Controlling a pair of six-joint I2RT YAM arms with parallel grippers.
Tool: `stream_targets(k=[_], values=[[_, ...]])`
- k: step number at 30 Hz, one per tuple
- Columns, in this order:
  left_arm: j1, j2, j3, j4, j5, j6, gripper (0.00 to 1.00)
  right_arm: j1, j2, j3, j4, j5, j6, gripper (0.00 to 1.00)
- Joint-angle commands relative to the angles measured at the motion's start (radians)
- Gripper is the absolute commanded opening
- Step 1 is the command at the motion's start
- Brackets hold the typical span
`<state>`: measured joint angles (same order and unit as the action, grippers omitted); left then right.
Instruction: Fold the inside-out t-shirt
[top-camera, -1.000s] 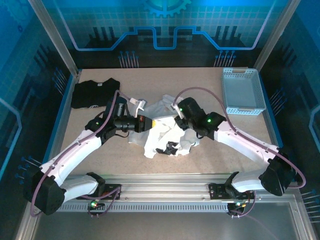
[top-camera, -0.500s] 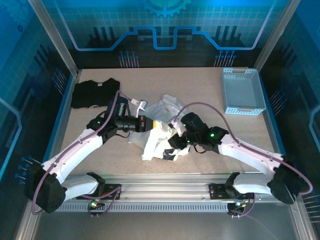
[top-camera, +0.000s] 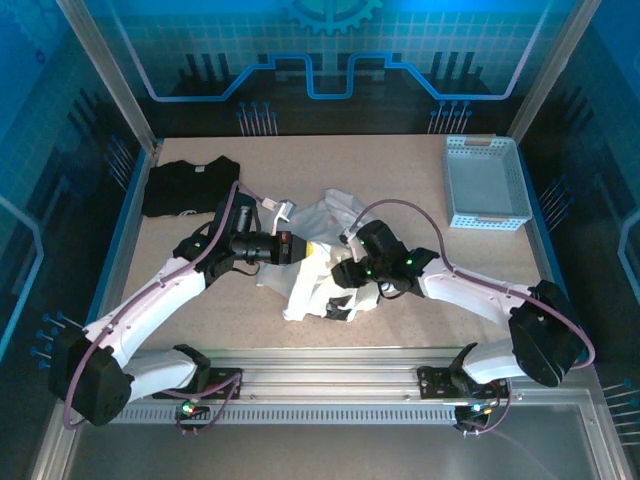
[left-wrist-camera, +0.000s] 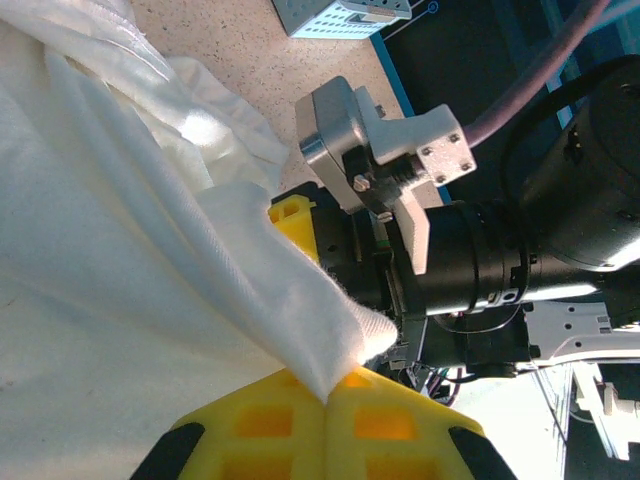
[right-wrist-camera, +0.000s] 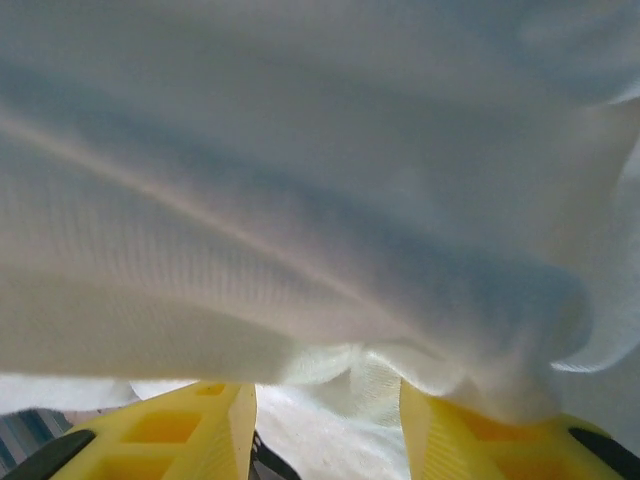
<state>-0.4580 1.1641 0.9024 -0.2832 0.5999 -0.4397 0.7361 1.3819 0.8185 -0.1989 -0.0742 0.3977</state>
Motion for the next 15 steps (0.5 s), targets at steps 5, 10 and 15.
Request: stream_targets(k=[5, 10, 15], values=[[0.006, -0.005, 0.017, 0.009, 0.03, 0.0, 0.0, -0.012, 0.063, 0.006, 0.132, -0.09, 0.03, 0.41], [0.005, -0.007, 0.016, 0.003, 0.026, 0.004, 0.0, -0.015, 0.099, 0.026, 0.159, -0.107, 0.03, 0.33], [0.006, -0.007, 0.013, -0.003, 0.009, 0.006, 0.0, -0.022, 0.092, 0.027, 0.17, -0.116, 0.024, 0.16]])
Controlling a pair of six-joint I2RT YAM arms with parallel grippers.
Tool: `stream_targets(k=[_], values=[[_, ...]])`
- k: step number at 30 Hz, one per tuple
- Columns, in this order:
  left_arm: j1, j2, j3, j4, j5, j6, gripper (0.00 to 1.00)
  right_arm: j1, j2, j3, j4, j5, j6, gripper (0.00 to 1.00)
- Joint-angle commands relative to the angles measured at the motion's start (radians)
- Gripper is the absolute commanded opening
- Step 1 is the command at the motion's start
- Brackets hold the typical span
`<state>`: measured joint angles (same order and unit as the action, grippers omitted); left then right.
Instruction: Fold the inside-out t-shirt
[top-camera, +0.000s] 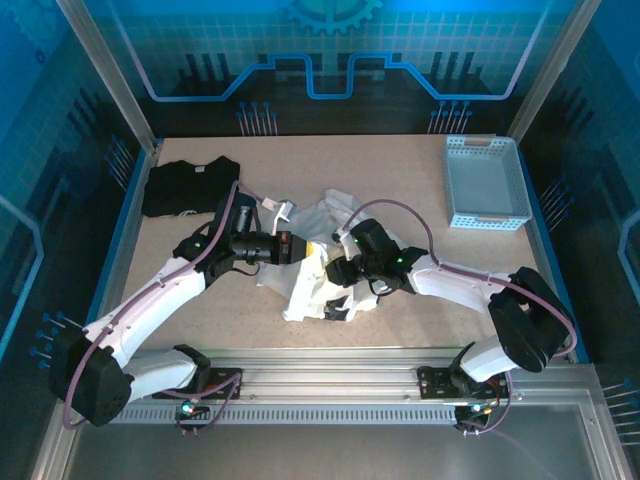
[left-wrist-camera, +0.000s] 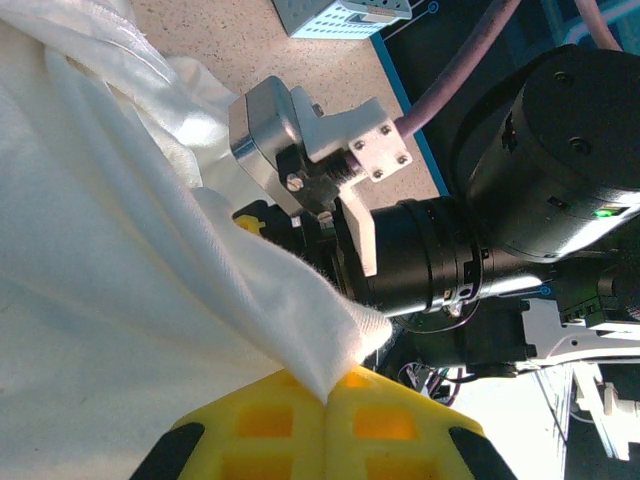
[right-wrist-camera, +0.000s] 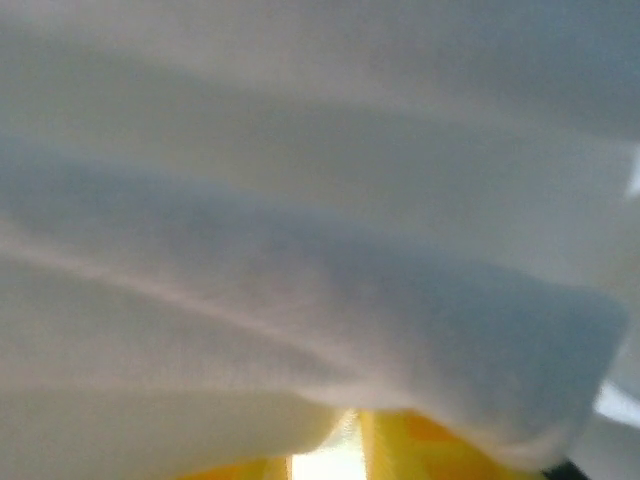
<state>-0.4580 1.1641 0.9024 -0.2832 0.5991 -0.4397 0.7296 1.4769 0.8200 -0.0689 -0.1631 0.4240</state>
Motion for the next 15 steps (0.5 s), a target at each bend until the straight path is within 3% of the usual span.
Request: stream_targets(k=[1, 5, 11, 15], values=[[0.005, -0.007, 0.016, -0.009, -0.002, 0.007, 0.0, -0.016, -0.009, 0.025, 0.033, -0.033, -0.004, 0.14], [0.006, -0.003, 0.026, -0.056, -0.084, 0.016, 0.0, -0.027, -0.076, 0.021, -0.044, -0.071, -0.043, 0.07], [0.006, 0.021, 0.027, -0.114, -0.297, 0.028, 0.0, -0.081, -0.194, 0.042, -0.209, -0.28, -0.125, 0.06], [0.005, 0.049, 0.021, -0.087, -0.389, 0.022, 0.0, -0.112, -0.233, 0.047, -0.227, -0.417, -0.132, 0.06]])
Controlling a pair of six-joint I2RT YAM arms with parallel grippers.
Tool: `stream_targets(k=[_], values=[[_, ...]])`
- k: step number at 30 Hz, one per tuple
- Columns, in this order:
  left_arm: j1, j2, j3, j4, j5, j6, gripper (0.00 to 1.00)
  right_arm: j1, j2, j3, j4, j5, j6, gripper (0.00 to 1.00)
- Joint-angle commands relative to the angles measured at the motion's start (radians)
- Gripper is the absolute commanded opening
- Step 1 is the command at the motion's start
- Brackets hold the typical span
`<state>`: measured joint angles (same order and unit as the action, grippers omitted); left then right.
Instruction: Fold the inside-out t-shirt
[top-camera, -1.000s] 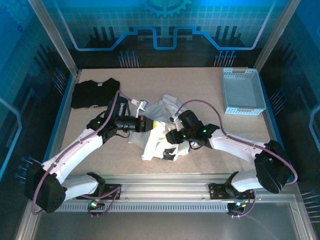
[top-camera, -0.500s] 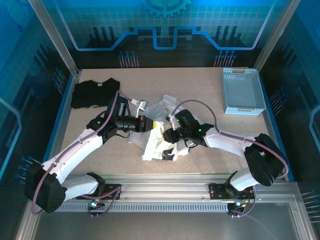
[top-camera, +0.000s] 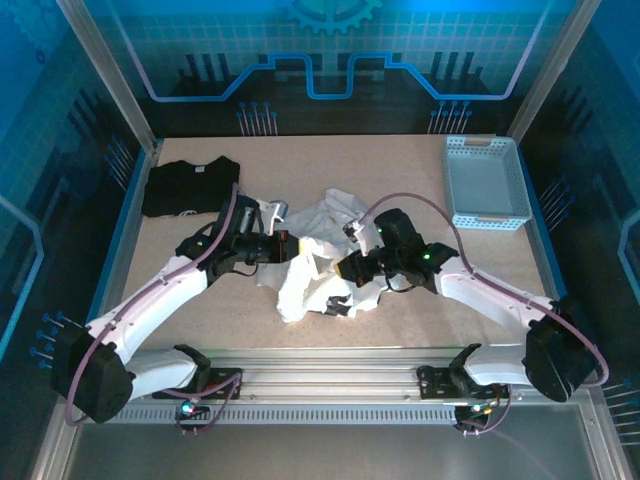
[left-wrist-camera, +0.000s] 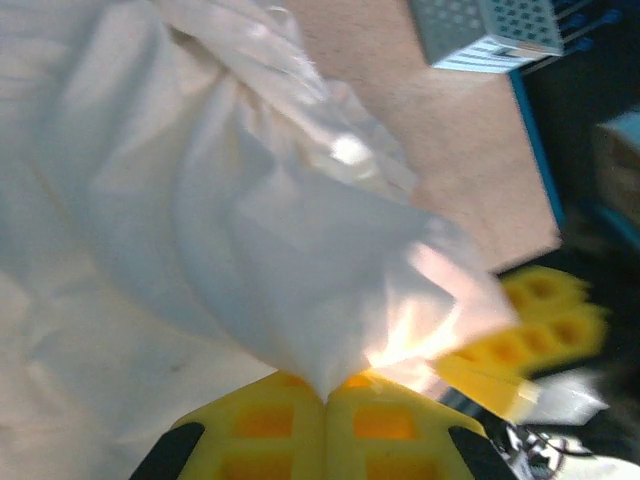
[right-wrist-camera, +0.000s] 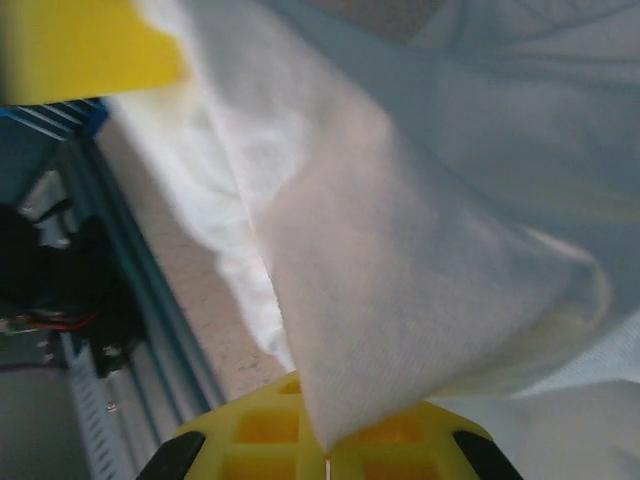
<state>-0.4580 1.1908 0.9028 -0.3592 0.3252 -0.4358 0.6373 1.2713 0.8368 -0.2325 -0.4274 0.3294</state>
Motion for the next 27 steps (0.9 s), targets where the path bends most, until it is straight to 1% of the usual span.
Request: stream_targets(k=[1, 5, 7, 8, 9, 10, 13, 15, 17, 19, 21, 23, 25, 27], values=[[0.006, 0.033, 0.021, -0.003, -0.135, 0.019, 0.0, -0.025, -0.033, 0.031, -0.062, -0.174, -0.039, 0.06], [0.005, 0.086, 0.02, 0.01, -0.208, 0.029, 0.0, -0.056, -0.062, 0.015, -0.022, -0.234, -0.029, 0.04], [0.005, 0.114, 0.014, 0.002, -0.268, 0.034, 0.0, -0.078, -0.077, 0.004, -0.008, -0.259, -0.027, 0.03], [0.005, 0.128, 0.013, -0.014, -0.308, 0.037, 0.02, -0.092, -0.085, -0.003, 0.0, -0.267, -0.025, 0.03], [0.003, 0.134, 0.013, -0.029, -0.336, 0.037, 0.05, -0.103, -0.09, -0.009, 0.006, -0.274, -0.023, 0.03], [-0.003, 0.133, 0.01, -0.044, -0.368, 0.041, 0.11, -0.113, -0.093, -0.017, 0.016, -0.283, -0.017, 0.02], [-0.048, 0.069, -0.026, -0.051, -0.412, 0.048, 0.31, -0.123, -0.089, -0.033, 0.03, -0.283, -0.009, 0.02], [-0.093, -0.011, -0.067, -0.039, -0.412, 0.04, 0.42, -0.125, -0.083, -0.039, 0.035, -0.276, -0.002, 0.02], [-0.132, -0.09, -0.108, -0.025, -0.402, 0.029, 0.51, -0.127, -0.078, -0.042, 0.042, -0.276, 0.0, 0.02], [-0.162, -0.154, -0.15, 0.02, -0.346, 0.044, 0.59, -0.13, -0.071, -0.039, 0.041, -0.282, -0.004, 0.02], [-0.181, -0.183, -0.181, 0.079, -0.28, 0.072, 0.67, -0.133, -0.065, -0.032, 0.035, -0.286, -0.015, 0.01], [-0.193, -0.161, -0.177, 0.103, -0.25, 0.103, 0.69, -0.136, -0.06, -0.023, 0.023, -0.287, -0.024, 0.01], [-0.206, -0.102, -0.147, 0.104, -0.22, 0.138, 0.69, -0.137, -0.06, -0.017, 0.013, -0.286, -0.031, 0.01], [-0.223, -0.031, -0.113, 0.11, -0.215, 0.164, 0.69, -0.138, -0.063, -0.015, 0.007, -0.283, -0.033, 0.01]])
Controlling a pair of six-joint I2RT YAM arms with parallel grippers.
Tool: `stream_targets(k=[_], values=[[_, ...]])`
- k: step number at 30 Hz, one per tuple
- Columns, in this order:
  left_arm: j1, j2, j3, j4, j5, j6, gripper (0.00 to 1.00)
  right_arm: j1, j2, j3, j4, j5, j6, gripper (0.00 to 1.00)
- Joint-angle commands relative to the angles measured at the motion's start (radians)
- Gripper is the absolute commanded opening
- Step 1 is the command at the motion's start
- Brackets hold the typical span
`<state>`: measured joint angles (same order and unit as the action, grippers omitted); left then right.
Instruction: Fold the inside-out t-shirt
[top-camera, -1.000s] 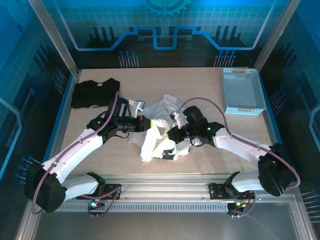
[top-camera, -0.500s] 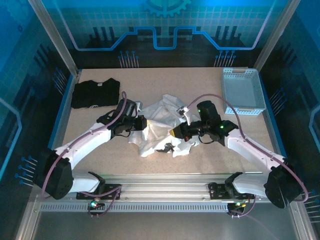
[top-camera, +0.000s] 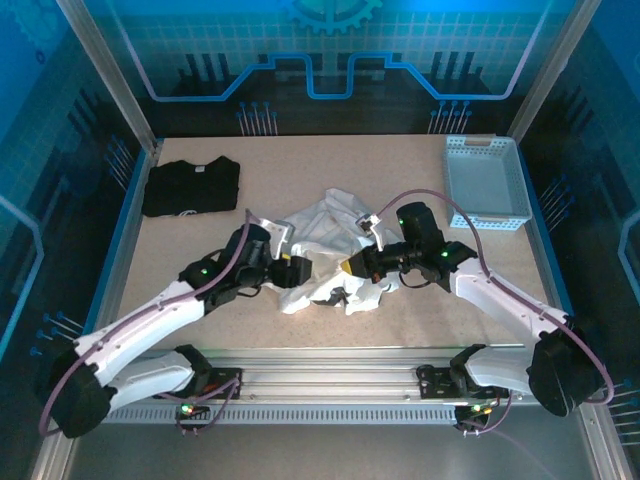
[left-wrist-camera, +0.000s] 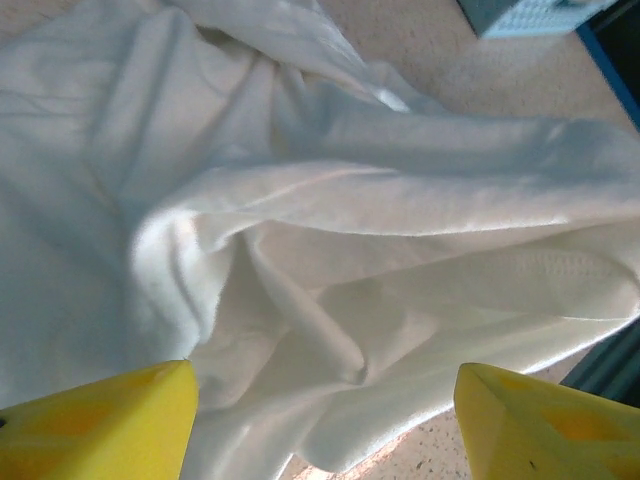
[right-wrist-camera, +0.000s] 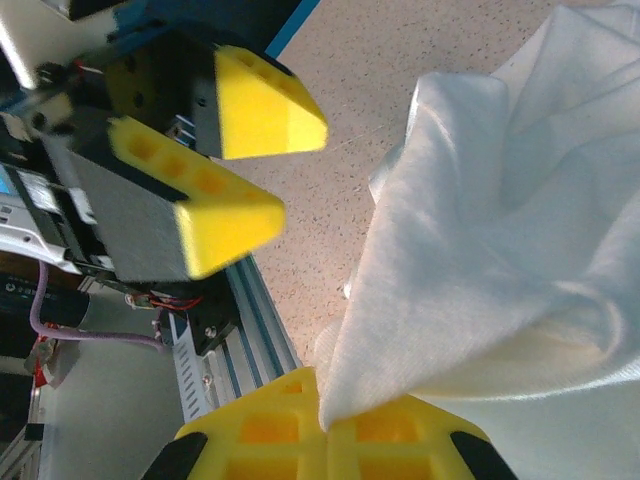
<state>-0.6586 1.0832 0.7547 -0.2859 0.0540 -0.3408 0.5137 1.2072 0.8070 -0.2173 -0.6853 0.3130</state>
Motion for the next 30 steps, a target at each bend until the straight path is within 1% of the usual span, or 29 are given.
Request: stream_targets(k=[1, 7, 8, 9, 10, 12, 15, 16, 19, 21, 23, 26, 30], values=[[-0.028, 0.113, 0.052, 0.045, 0.052, 0.076, 0.69, -0.015, -0.001, 0.015, -0.01, -0.025, -0.017, 0.01], [-0.031, 0.301, 0.121, 0.133, 0.005, 0.111, 0.69, -0.021, -0.014, -0.001, -0.007, -0.025, -0.014, 0.01], [-0.032, 0.34, 0.137, 0.148, -0.001, 0.114, 0.69, -0.022, -0.018, -0.006, -0.005, -0.025, -0.014, 0.01], [-0.03, 0.37, 0.15, 0.166, -0.001, 0.111, 0.66, -0.023, -0.02, -0.009, -0.006, -0.026, -0.015, 0.01], [-0.03, 0.405, 0.162, 0.196, 0.017, 0.108, 0.6, -0.024, -0.025, -0.012, -0.009, -0.026, -0.017, 0.01], [-0.028, 0.455, 0.188, 0.246, 0.073, 0.095, 0.45, -0.03, -0.039, -0.021, -0.021, -0.018, -0.028, 0.01], [-0.02, 0.456, 0.208, 0.295, 0.23, 0.083, 0.08, -0.062, -0.071, -0.032, -0.063, 0.019, -0.033, 0.01], [-0.012, 0.427, 0.196, 0.314, 0.297, 0.075, 0.0, -0.084, -0.084, -0.034, -0.077, 0.04, -0.024, 0.01], [0.034, 0.307, 0.116, 0.403, 0.518, 0.035, 0.0, -0.14, -0.104, -0.029, -0.12, 0.068, -0.005, 0.01], [0.064, 0.215, 0.045, 0.476, 0.603, -0.013, 0.0, -0.156, -0.111, -0.022, -0.141, 0.063, -0.012, 0.03], [0.09, 0.124, -0.028, 0.564, 0.649, -0.064, 0.0, -0.159, -0.117, -0.01, -0.168, 0.061, -0.029, 0.05], [0.114, 0.034, -0.1, 0.665, 0.679, -0.131, 0.0, -0.161, -0.127, 0.005, -0.204, 0.057, -0.051, 0.06], [0.119, -0.006, -0.123, 0.719, 0.711, -0.167, 0.0, -0.155, -0.136, 0.004, -0.196, 0.036, -0.048, 0.08]])
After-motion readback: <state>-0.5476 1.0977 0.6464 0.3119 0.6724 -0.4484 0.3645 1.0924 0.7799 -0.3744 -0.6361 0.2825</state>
